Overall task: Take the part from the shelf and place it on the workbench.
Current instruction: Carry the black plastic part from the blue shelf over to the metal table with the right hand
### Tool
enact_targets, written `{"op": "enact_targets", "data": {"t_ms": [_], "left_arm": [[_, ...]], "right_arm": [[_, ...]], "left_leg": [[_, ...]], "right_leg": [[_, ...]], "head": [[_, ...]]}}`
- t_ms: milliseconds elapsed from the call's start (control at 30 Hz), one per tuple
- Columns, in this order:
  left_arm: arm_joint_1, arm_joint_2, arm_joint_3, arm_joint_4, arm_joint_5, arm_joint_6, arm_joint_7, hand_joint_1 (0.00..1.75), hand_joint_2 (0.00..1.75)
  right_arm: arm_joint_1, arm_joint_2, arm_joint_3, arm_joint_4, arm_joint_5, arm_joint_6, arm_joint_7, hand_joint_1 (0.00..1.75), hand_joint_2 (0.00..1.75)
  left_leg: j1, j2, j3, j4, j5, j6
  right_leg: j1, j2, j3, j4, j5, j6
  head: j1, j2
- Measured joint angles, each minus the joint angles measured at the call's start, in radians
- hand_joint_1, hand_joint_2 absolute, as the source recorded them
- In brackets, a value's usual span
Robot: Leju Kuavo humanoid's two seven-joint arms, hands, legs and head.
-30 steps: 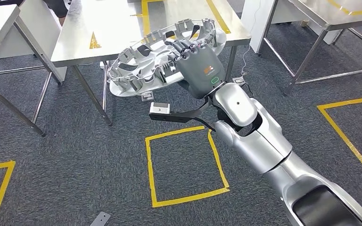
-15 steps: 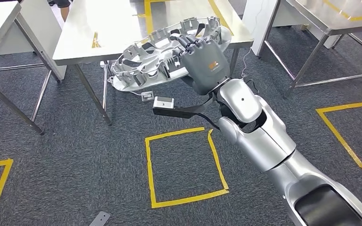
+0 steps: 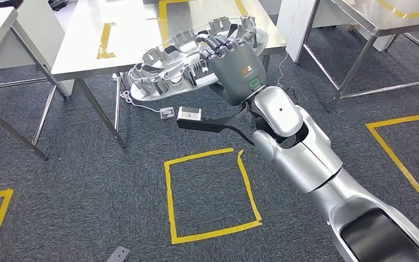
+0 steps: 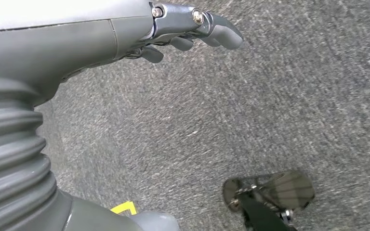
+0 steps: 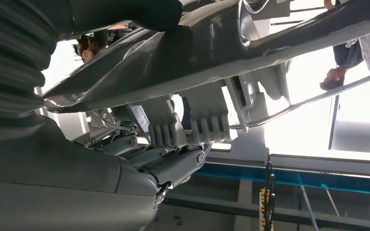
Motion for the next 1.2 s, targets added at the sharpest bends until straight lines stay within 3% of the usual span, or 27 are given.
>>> {"op": "enact_targets", "data": {"t_ms": [33,100,200,267,300,400,433,467,533,600,667,733,800,900,933,967,1000,1067,1100,1200], "left_arm": [[0.0,0.0,0.0,0.0,0.0,0.0,0.0,0.0,1.75],[-0.002,0.0,0.0,0.0,0.0,0.0,0.0,0.0,1.75],[-0.001,0.0,0.0,0.0,0.0,0.001,-0.002,0.0,1.75],[-0.001,-0.001,0.0,0.0,0.0,0.001,-0.003,0.0,1.75],[-0.001,-0.001,0.0,0.0,0.0,0.001,-0.004,0.0,1.75],[-0.001,0.0,0.0,0.0,0.0,0.001,-0.004,0.0,1.75],[0.0,0.0,0.0,0.0,0.0,0.001,-0.004,0.0,1.75],[0.0,0.0,0.0,0.0,0.0,0.001,-0.004,0.0,1.75],[0.001,-0.002,0.0,0.0,0.0,0.002,-0.004,0.0,1.75],[0.0,-0.003,0.001,0.0,0.001,0.004,-0.004,0.0,1.75],[0.0,-0.004,0.003,0.0,0.001,0.006,-0.004,0.0,1.75],[0.0,-0.004,0.004,0.0,0.001,0.007,-0.005,0.0,1.75],[0.0,-0.005,0.005,0.0,0.001,0.007,-0.006,0.0,1.75],[0.002,-0.004,0.005,0.0,0.001,0.007,-0.007,0.0,1.75],[0.005,-0.004,0.006,0.0,0.001,0.007,-0.007,0.0,1.75],[0.007,-0.003,0.006,0.0,0.001,0.008,-0.007,0.0,1.75],[0.009,-0.002,0.006,0.0,0.001,0.008,-0.008,0.0,1.75],[0.012,-0.002,0.006,0.001,0.001,0.009,-0.008,0.0,1.75],[0.013,-0.002,0.006,0.001,0.001,0.009,-0.008,0.0,1.75],[0.014,-0.002,0.006,0.002,0.001,0.009,-0.009,0.0,1.75]], "right_arm": [[-0.001,0.0,0.0,0.002,-0.001,-0.001,-0.002,1.75,1.75],[-0.005,0.0,0.0,0.007,-0.004,-0.005,-0.004,1.75,1.75],[-0.009,0.0,0.0,0.013,-0.009,-0.008,-0.004,1.75,1.75],[-0.01,0.0,0.0,0.016,-0.012,-0.008,-0.004,1.75,1.75],[-0.011,0.0,0.0,0.017,-0.012,-0.008,-0.004,1.75,1.75],[-0.013,0.0,0.0,0.023,-0.014,-0.012,-0.004,1.75,1.75],[-0.013,-0.001,0.0,0.027,-0.014,-0.012,-0.004,1.75,1.75],[-0.013,-0.001,0.0,0.03,-0.014,-0.012,-0.004,1.75,1.75],[-0.013,-0.002,0.0,0.035,-0.014,-0.012,-0.004,1.75,1.75],[-0.016,-0.001,0.0,0.038,-0.015,-0.013,-0.004,1.75,1.75],[-0.019,-0.001,0.0,0.039,-0.016,-0.014,-0.005,1.75,1.75],[-0.02,0.001,0.0,0.04,-0.017,-0.013,-0.005,1.75,1.75],[-0.021,0.002,0.0,0.042,-0.018,-0.013,-0.005,1.75,1.75],[-0.022,0.003,0.001,0.045,-0.019,-0.013,-0.007,1.75,1.75],[-0.021,0.003,0.001,0.046,-0.019,-0.014,-0.007,1.75,1.75],[-0.019,0.003,0.001,0.048,-0.019,-0.014,-0.007,1.75,1.75],[-0.018,0.003,0.001,0.049,-0.02,-0.014,-0.007,1.75,1.75],[-0.015,0.003,0.001,0.051,-0.021,-0.014,-0.007,1.75,1.75],[-0.016,0.003,0.001,0.051,-0.021,-0.014,-0.007,1.75,1.75],[-0.017,0.003,0.001,0.052,-0.023,-0.015,-0.007,1.75,1.75]], "left_leg": [[-0.002,0.003,0.03,-0.06,0.022,0.003],[-0.007,0.006,0.059,-0.118,0.026,0.012],[-0.009,-0.001,0.065,-0.124,0.015,0.029],[-0.006,-0.002,0.074,-0.128,0.011,0.04],[-0.005,-0.003,0.078,-0.13,0.008,0.045],[-0.008,-0.005,0.088,-0.129,-0.004,0.056],[-0.009,-0.007,0.093,-0.129,-0.008,0.057],[-0.01,-0.01,0.099,-0.129,-0.013,0.056],[-0.011,-0.016,0.115,-0.129,-0.024,0.052],[-0.014,-0.02,0.125,-0.128,-0.035,0.044],[-0.015,-0.021,0.129,-0.131,-0.042,0.033],[-0.015,-0.019,0.135,-0.135,-0.048,0.023],[-0.016,-0.013,0.12,-0.094,-0.072,0.014],[-0.013,-0.007,0.018,0.089,-0.139,0.005],[-0.013,-0.006,-0.012,0.132,-0.142,0.002],[-0.012,-0.005,-0.025,0.137,-0.123,0.0],[-0.01,-0.003,-0.017,0.1,-0.083,-0.002],[-0.007,0.003,0.031,-0.029,0.004,-0.005],[-0.007,0.004,0.055,-0.084,0.024,-0.003],[-0.01,0.0,0.078,-0.129,0.01,0.022]], "right_leg": [[0.002,0.0,0.005,0.002,-0.006,0.005],[0.005,0.001,0.008,0.002,-0.013,0.016],[0.005,-0.003,0.013,-0.004,-0.02,0.031],[0.003,-0.004,0.005,0.022,-0.036,0.04],[0.002,-0.004,-0.016,0.063,-0.054,0.044],[0.001,-0.003,-0.134,0.25,-0.108,0.051],[0.001,-0.003,-0.161,0.278,-0.101,0.05],[0.002,-0.003,-0.17,0.27,-0.075,0.046],[0.008,-0.002,-0.136,0.154,0.017,0.032],[0.017,-0.001,-0.088,0.036,0.07,0.016],[0.023,0.0,-0.07,0.0,0.065,0.007],[0.019,0.001,-0.06,-0.012,0.06,0.002],[0.012,-0.001,-0.042,-0.024,0.056,-0.006],[0.01,-0.003,-0.022,-0.028,0.042,-0.014],[0.009,-0.002,-0.015,-0.027,0.036,-0.013],[0.008,-0.001,-0.006,-0.027,0.028,-0.011],[0.007,-0.001,0.005,-0.026,0.019,-0.008],[0.005,-0.001,0.027,-0.022,-0.001,0.002],[0.006,0.0,0.032,-0.018,-0.01,0.008],[0.011,0.003,0.032,-0.011,-0.019,0.022]], "head": [[-0.001,0.0],[-0.002,0.0],[0.001,0.0],[0.002,0.0],[0.004,0.0],[0.006,0.0],[0.007,0.0],[0.007,0.0],[0.007,0.0],[0.008,0.0],[0.008,0.0],[0.008,0.0],[0.004,0.0],[-0.001,0.0],[-0.001,0.0],[-0.002,0.0],[-0.001,0.0],[-0.002,0.0],[-0.003,0.0],[-0.001,0.0]]}}
